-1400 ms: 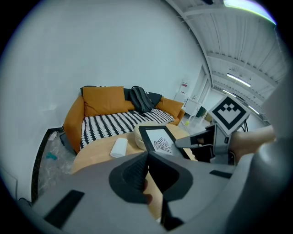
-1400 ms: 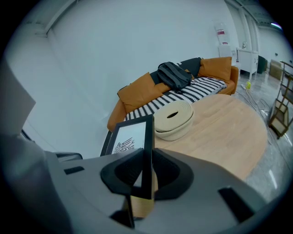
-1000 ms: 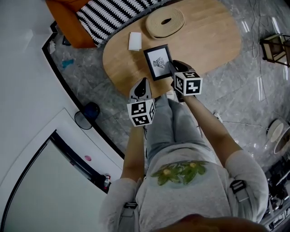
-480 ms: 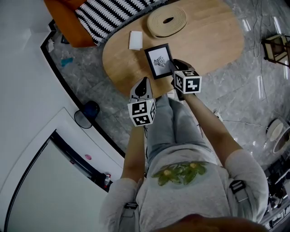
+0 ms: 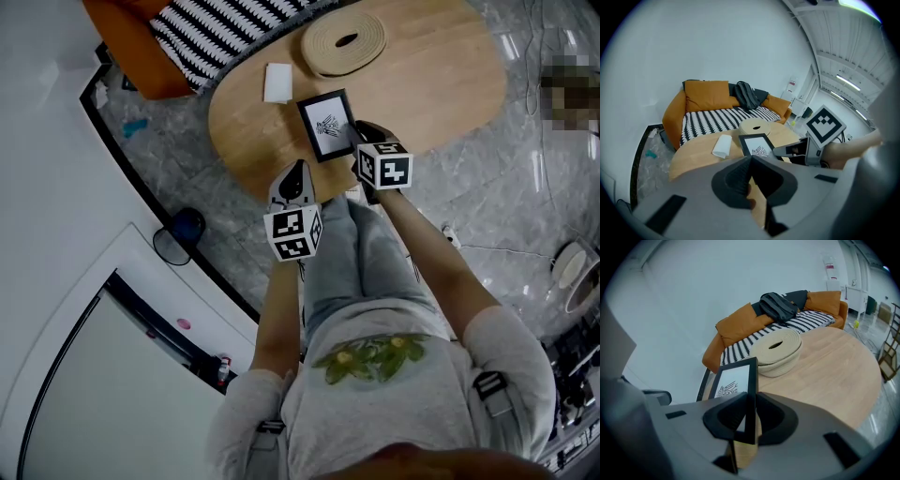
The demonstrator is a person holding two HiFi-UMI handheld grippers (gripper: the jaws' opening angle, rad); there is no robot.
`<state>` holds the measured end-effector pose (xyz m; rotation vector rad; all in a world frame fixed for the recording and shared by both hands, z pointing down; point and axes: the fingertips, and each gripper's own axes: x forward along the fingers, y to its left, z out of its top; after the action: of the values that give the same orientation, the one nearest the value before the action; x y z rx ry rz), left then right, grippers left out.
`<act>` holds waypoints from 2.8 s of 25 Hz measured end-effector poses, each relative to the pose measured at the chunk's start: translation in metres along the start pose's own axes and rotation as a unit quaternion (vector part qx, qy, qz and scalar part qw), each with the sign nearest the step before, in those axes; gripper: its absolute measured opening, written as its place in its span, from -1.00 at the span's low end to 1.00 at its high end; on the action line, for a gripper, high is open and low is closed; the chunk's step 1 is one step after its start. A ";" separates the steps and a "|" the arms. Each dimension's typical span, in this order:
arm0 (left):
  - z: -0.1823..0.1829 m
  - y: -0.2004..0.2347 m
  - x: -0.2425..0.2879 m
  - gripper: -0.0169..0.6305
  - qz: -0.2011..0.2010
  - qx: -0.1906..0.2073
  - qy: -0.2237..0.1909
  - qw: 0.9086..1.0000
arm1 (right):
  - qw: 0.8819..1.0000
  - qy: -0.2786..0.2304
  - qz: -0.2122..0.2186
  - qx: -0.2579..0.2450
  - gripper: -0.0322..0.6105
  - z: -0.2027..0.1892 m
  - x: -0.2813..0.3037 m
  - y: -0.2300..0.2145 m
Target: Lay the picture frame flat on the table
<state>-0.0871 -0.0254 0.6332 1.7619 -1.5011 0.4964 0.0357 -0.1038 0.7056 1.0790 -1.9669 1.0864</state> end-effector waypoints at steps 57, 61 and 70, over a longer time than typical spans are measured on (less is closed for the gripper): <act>-0.014 0.029 0.043 -0.90 -0.007 -0.010 0.061 0.998 | 0.983 0.132 -0.015 -0.123 -0.67 -0.069 0.121 -0.035; -0.016 0.029 0.046 -0.90 -0.007 -0.010 0.065 0.998 | 0.984 0.134 -0.011 -0.116 -0.67 -0.074 0.123 -0.038; -0.018 0.023 0.047 -0.90 -0.010 -0.008 0.068 0.998 | 0.983 0.150 0.007 -0.109 -0.61 -0.075 0.121 -0.040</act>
<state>-0.0947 -0.0433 0.6844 1.6943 -1.3890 0.5813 0.0250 -0.0936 0.8528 0.7393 -1.8040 0.9521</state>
